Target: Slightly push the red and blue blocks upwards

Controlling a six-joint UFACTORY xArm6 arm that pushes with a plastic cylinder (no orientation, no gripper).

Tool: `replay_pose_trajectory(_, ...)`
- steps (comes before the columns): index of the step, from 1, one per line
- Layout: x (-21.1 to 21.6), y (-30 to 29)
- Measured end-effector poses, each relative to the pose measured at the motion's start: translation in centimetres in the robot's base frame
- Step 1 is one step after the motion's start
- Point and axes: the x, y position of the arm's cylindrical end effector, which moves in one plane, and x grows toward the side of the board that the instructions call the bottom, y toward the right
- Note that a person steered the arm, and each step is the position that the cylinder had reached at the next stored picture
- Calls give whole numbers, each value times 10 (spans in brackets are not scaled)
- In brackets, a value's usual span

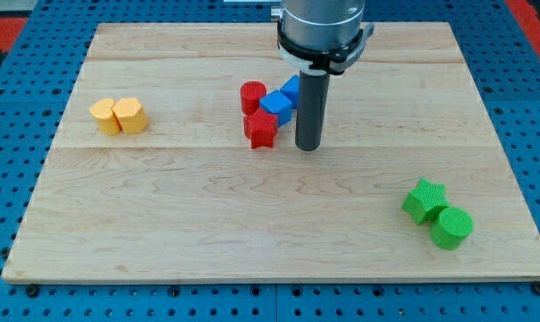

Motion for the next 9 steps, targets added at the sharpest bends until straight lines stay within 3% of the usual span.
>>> replay_pose_trajectory(2,-29,-63)
replay_pose_trajectory(4,-1,-77)
replay_pose_trajectory(7,-25,-122)
replay_pose_trajectory(9,-29,-121)
